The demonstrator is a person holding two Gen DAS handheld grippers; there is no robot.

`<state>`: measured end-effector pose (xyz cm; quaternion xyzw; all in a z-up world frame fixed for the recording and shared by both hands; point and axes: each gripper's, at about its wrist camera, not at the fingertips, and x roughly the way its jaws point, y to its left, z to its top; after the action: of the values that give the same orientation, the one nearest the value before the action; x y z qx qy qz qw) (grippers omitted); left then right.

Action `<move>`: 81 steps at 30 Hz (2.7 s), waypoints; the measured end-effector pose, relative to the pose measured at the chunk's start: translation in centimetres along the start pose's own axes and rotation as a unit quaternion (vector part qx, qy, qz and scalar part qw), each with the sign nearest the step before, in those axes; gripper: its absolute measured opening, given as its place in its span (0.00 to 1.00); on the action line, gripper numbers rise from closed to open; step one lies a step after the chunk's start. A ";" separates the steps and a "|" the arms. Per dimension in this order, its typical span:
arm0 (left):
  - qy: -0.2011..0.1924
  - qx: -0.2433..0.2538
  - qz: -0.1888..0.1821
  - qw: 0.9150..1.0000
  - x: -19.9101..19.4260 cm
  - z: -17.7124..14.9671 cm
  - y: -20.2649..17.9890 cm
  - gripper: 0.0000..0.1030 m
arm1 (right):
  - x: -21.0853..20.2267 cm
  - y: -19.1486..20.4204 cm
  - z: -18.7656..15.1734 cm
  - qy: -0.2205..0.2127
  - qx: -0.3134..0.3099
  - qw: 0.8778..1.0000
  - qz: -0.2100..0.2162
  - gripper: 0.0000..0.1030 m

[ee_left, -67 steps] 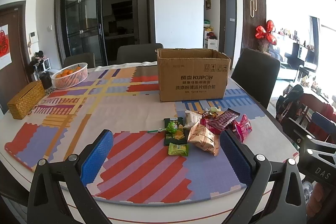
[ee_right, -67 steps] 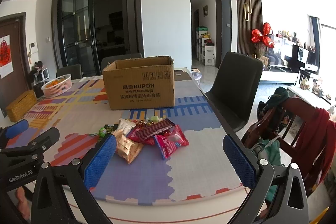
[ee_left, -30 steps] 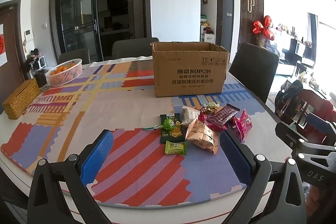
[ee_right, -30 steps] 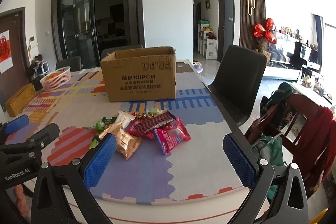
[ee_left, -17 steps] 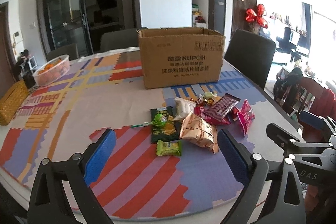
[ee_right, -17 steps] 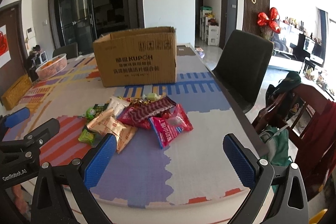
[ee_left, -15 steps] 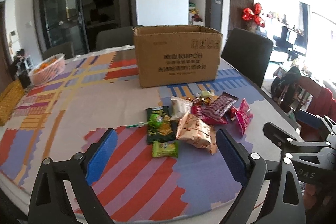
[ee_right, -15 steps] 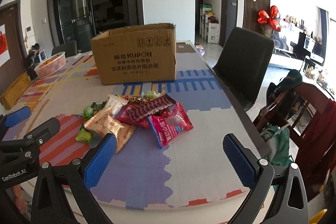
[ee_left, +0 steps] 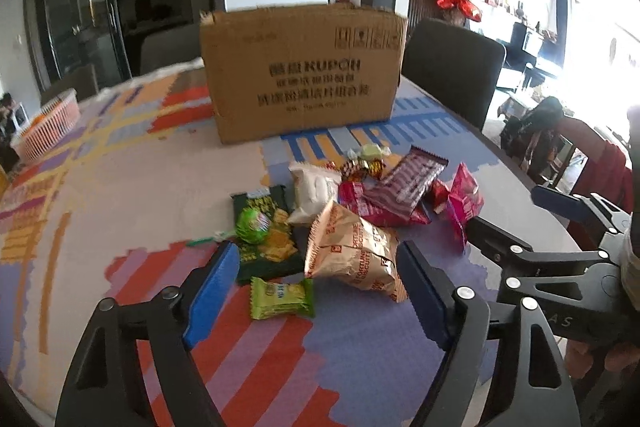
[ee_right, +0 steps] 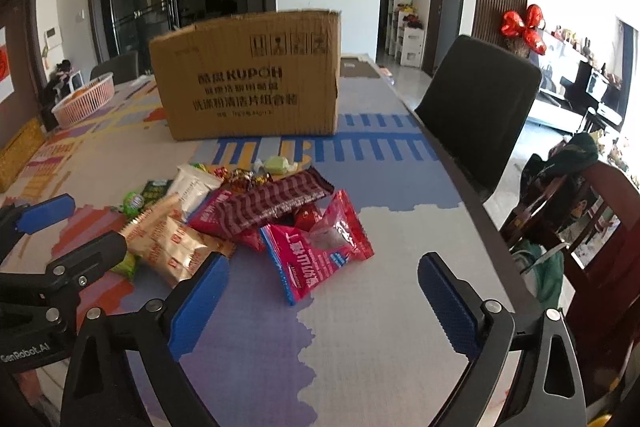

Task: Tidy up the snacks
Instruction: 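Grasp the tan biscuit bag with the left tool while the right tool grasps the pink wrapper, then carry both bags into the cardboard box and open both tools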

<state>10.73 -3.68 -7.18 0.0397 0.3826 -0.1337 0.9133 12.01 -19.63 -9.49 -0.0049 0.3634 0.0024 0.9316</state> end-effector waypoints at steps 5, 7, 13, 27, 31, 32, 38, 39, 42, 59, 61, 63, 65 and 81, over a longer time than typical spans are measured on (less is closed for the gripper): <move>0.019 -0.006 -0.022 1.000 1.7 -0.2 0.2 0.74 | 1.6 0.2 0.1 0.017 -0.005 1.000 0.006 0.87; 0.025 -0.007 -0.028 0.999 2.2 -0.1 0.1 0.74 | 2.0 0.3 0.1 0.021 -0.007 1.000 0.006 0.85; 0.050 -0.027 -0.049 0.997 3.9 0.1 0.0 0.68 | 3.3 0.4 0.2 0.036 -0.010 0.999 0.006 0.77; 0.084 -0.042 -0.070 0.993 5.6 0.4 -0.4 0.54 | 5.1 0.5 0.9 0.060 -0.009 0.998 0.008 0.63; 0.087 -0.047 -0.073 0.992 5.8 0.4 -0.4 0.52 | 5.5 0.6 1.0 0.065 -0.013 0.998 0.006 0.56; 0.086 -0.046 -0.073 0.993 5.7 0.4 -0.4 0.50 | 5.6 0.6 1.0 0.064 -0.014 0.998 0.005 0.53; 0.080 -0.042 -0.077 0.993 4.8 0.6 -0.7 0.42 | 5.3 0.2 1.0 0.066 -0.003 0.998 0.013 0.46; 0.077 -0.041 -0.076 0.993 4.6 0.7 -0.7 0.40 | 5.1 0.1 1.0 0.065 0.000 0.998 0.015 0.46; 0.069 -0.043 -0.074 0.994 4.0 0.9 -0.7 0.36 | 4.3 0.2 1.0 0.058 0.002 0.998 0.021 0.46; -0.007 -0.028 -0.031 0.999 -0.5 3.6 0.0 0.34 | -0.2 1.3 2.6 0.006 -0.017 0.999 0.050 0.46; -0.019 -0.026 -0.027 0.999 -0.8 4.2 0.0 0.34 | -0.8 1.6 3.2 -0.004 -0.026 0.998 0.054 0.46; -0.031 -0.023 -0.025 0.999 -1.3 4.8 0.1 0.34 | -1.2 1.8 3.9 -0.016 -0.032 0.998 0.053 0.46; -0.041 -0.023 -0.023 0.999 -1.7 5.7 0.4 0.34 | -1.7 1.9 4.7 -0.029 -0.036 0.997 0.054 0.46; -0.114 0.007 0.014 0.993 -3.1 13.4 2.5 0.34 | -0.9 2.4 13.6 -0.076 -0.045 0.993 0.080 0.46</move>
<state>18.56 -3.00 4.41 0.0356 0.2741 -0.1274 0.9526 20.51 -17.05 1.11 -0.0177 0.2905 0.0932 0.9522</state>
